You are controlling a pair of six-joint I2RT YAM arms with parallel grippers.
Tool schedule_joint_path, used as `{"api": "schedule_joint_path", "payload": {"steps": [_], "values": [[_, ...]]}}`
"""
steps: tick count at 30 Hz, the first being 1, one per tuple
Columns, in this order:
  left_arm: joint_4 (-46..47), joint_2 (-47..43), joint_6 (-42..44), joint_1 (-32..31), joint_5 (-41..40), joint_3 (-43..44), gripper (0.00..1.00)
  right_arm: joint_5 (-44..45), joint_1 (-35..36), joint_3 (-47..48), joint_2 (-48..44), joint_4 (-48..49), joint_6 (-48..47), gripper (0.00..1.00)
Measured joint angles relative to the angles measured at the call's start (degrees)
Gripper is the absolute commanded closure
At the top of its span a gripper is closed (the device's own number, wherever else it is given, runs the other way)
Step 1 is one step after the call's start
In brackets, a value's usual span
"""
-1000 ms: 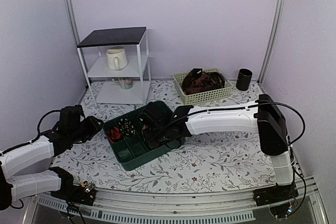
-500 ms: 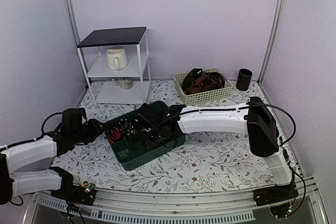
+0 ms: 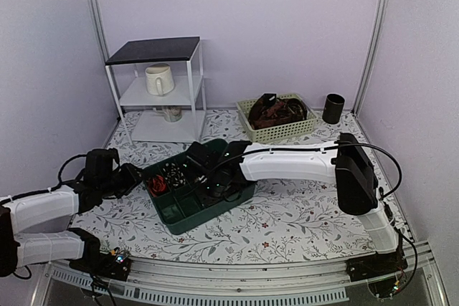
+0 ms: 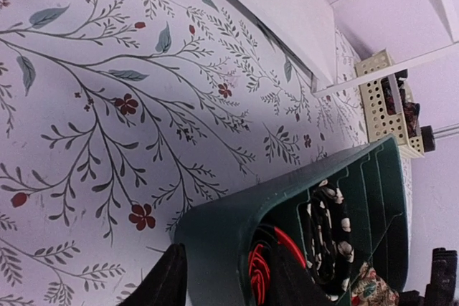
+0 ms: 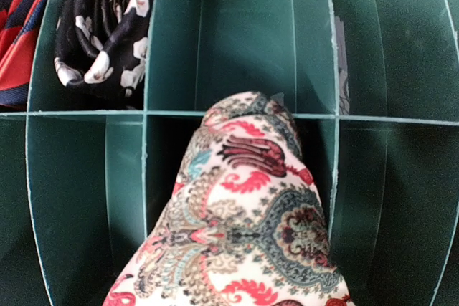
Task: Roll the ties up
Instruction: Place the tie in the storage box.
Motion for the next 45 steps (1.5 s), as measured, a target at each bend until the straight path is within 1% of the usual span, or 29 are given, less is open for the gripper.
{"api": "schedule_joint_path", "payload": {"steps": [8, 14, 20, 27, 33, 36, 39, 41, 45], "values": [[0.8, 0.4, 0.0, 0.0, 0.5, -0.1, 0.6, -2.0, 0.0, 0.5, -0.8, -3.7, -0.7, 0.81], [1.3, 0.8, 0.0, 0.2, 1.0, -0.4, 0.61, -5.9, -0.8, 2.7, -0.5, -6.3, -2.0, 0.81], [2.1, 1.7, 0.0, 0.2, 1.7, -0.9, 0.61, -9.4, -1.2, 6.9, 3.9, -8.6, -3.1, 0.81], [2.5, 2.1, 0.0, 0.2, 2.0, -0.9, 0.61, -10.8, -1.5, 8.0, 4.6, -9.6, -3.4, 0.8], [3.3, 2.1, 0.0, 0.2, 2.0, -1.2, 0.61, -11.6, -1.8, 8.6, 5.0, -10.2, -3.4, 0.75], [3.5, 2.1, 0.0, 0.2, 2.1, -1.3, 0.61, -11.6, -1.8, 8.7, 5.0, -10.2, -3.4, 0.69], [3.6, 2.1, 0.0, 0.2, 2.1, -1.3, 0.61, -11.5, -1.8, 8.7, 5.0, -10.2, -3.2, 0.66], [3.5, 2.1, 0.0, 0.2, 2.1, -1.3, 0.61, -11.2, -1.8, 8.7, 5.0, -10.2, -3.1, 0.62], [3.5, 2.1, 0.0, 0.2, 2.2, -1.3, 0.61, -10.2, -1.8, 8.7, 4.9, -10.2, -2.4, 0.59]]}}
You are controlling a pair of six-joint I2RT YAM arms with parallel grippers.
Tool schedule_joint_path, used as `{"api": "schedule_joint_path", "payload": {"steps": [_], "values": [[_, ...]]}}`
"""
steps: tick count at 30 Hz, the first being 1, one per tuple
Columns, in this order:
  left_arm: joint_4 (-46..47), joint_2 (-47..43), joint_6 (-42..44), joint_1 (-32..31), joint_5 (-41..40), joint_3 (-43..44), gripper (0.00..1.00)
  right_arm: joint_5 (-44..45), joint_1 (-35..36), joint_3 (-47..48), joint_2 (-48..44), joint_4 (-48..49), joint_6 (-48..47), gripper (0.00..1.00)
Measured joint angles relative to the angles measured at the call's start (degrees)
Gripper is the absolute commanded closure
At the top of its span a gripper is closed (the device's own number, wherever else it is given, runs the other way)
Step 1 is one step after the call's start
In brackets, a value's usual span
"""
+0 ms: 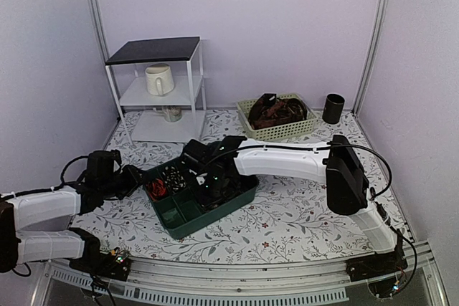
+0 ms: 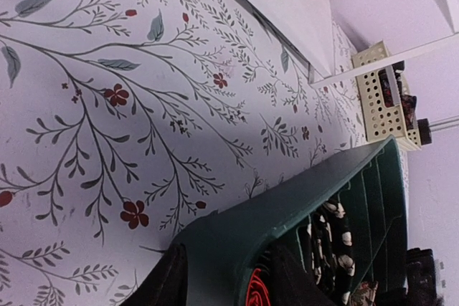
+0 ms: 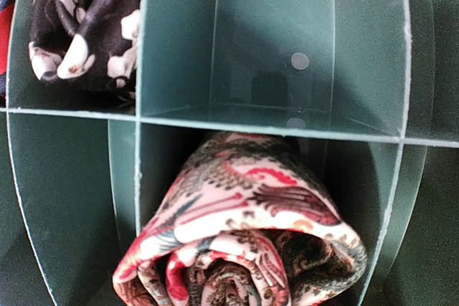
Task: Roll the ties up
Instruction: Place the tie in the storage box.
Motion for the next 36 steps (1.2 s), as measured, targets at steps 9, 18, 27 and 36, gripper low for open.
{"api": "schedule_joint_path", "payload": {"steps": [9, 18, 27, 36], "values": [[0.0, -0.3, 0.0, 0.0, -0.1, 0.0, 0.61, 1.6, 0.0, -1.9, -2.3, 0.3, 0.9, 0.52], [-0.1, -0.4, 1.3, 0.0, 0.4, 0.1, 0.71, 1.8, 0.0, -4.8, -4.5, 2.2, 1.3, 0.56], [-2.8, -2.3, 5.0, 0.8, 6.8, 1.6, 1.0, 1.5, 0.0, -7.2, -4.9, 4.2, 1.3, 0.56], [-5.8, -10.6, 3.6, 0.7, 12.0, 1.6, 0.9, 1.7, -0.1, -8.4, -5.4, 4.0, 1.4, 0.57]]}}
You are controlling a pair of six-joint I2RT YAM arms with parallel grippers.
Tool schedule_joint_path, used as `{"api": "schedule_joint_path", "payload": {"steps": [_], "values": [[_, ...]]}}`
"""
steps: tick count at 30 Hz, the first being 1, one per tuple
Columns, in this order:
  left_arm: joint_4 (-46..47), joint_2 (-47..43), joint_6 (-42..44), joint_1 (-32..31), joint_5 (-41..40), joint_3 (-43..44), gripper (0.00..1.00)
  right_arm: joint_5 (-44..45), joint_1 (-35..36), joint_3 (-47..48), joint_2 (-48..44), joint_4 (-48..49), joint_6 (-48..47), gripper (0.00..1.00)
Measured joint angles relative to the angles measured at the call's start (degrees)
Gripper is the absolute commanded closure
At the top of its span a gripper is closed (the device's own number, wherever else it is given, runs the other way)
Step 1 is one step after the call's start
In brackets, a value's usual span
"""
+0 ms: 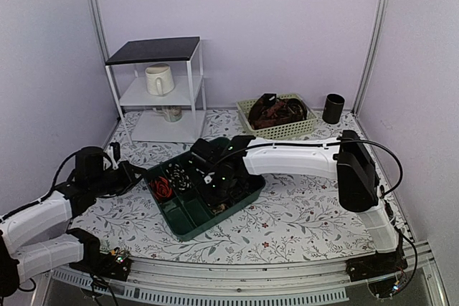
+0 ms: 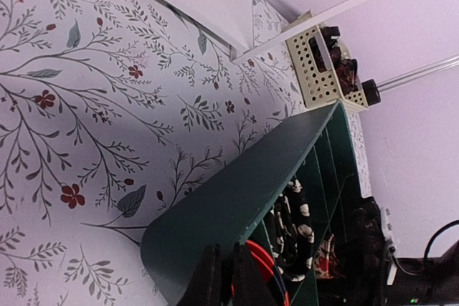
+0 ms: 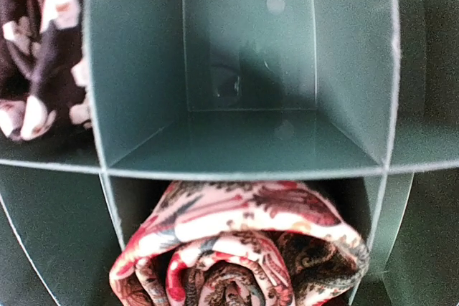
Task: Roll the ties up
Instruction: Place the tie in the storage box.
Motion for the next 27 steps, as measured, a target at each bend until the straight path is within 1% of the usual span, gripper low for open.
{"api": "schedule_joint_path", "payload": {"steps": [4, 5, 7, 8, 12, 13, 14, 17, 18, 22, 27], "values": [[-2.7, -2.3, -1.0, 0.0, -0.6, 0.2, 0.89, 0.0, 0.0, -0.2, 0.0, 0.2, 0.0, 0.57], [-3.3, -2.7, -1.0, 0.0, -1.1, 0.2, 0.87, 0.0, 0.0, -0.2, -0.1, 0.3, 0.0, 0.57], [-4.1, -2.9, -1.0, 0.0, -2.2, 0.3, 0.77, 0.0, 0.0, -0.3, -0.1, 0.8, 0.0, 0.57], [-4.3, -2.9, -0.9, 0.0, -2.7, 0.4, 0.74, 0.0, 0.0, -0.4, -0.1, 1.1, 0.0, 0.57], [-5.0, -2.9, -0.6, -0.1, -3.9, 2.0, 0.73, 0.0, 0.0, -0.7, -0.1, 2.3, 0.0, 0.57], [-5.0, -2.9, -0.5, -0.1, -4.1, 2.5, 0.74, 0.0, 0.0, -0.7, -0.1, 2.4, 0.0, 0.57], [-5.0, -2.9, -0.6, -0.1, -4.1, 3.0, 0.77, 0.0, 0.0, -0.7, -0.1, 2.4, 0.0, 0.57], [-4.6, -3.1, -1.2, -0.1, -3.2, 3.7, 0.97, 0.0, 0.0, -0.8, -0.1, 2.4, 0.0, 0.57], [-4.3, -3.3, -1.8, -0.2, -2.4, 3.7, 1.0, 0.0, 0.0, -0.8, -0.1, 2.4, 0.0, 0.57], [-0.2, -3.4, -6.2, -1.8, 0.7, 2.3, 1.0, 0.0, 0.0, -0.8, -0.1, 2.6, 0.0, 0.57], [8.1, -3.0, -14.2, -8.0, 1.7, -2.6, 1.0, 0.0, 0.0, -1.2, -0.2, 3.0, 0.0, 0.57]]}}
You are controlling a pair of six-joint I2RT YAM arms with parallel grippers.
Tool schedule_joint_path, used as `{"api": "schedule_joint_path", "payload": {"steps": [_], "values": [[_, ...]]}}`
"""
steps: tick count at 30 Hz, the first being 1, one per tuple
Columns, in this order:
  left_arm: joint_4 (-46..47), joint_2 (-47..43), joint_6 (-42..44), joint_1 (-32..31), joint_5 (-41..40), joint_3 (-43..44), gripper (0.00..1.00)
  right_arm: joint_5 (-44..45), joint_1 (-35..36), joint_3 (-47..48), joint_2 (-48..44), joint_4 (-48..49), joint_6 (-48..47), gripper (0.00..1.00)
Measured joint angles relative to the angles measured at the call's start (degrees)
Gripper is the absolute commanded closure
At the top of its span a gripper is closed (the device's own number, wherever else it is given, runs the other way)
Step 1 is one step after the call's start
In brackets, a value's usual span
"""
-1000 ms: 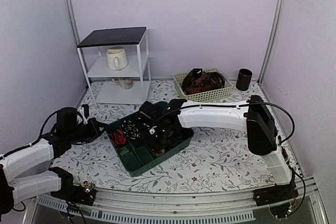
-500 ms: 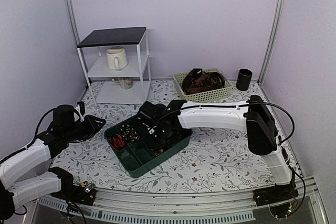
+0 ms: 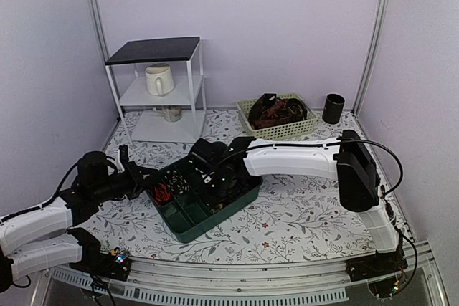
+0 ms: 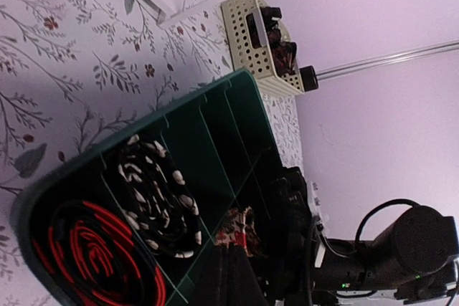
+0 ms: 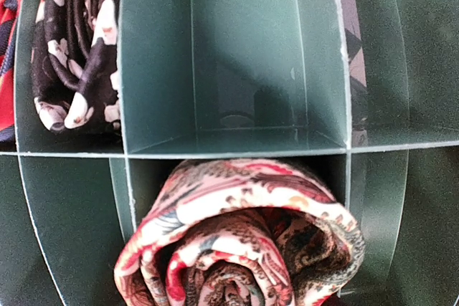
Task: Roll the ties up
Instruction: Place the tie in the storage box.
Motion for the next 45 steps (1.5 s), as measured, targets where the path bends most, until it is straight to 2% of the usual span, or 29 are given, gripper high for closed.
{"api": "schedule_joint_path", "payload": {"steps": [6, 20, 29, 45], "values": [[8.6, 3.0, -8.0, -6.6, -2.0, -2.9, 1.0, 0.0, 0.0, -1.1, -0.6, 1.2, 0.0, 0.57], [26.3, 21.7, -17.2, -16.7, -5.7, -2.7, 1.0, 0.0, 0.0, -1.6, -0.7, 2.0, 0.0, 0.57], [35.5, 29.1, -20.6, -18.8, -6.8, -1.9, 1.0, 0.1, 0.0, -1.8, -0.7, 2.4, 0.0, 0.57], [41.8, 37.8, -22.9, -20.3, -6.1, 0.8, 1.0, 0.2, 0.0, -2.2, -0.9, 2.8, 0.0, 0.57]]}}
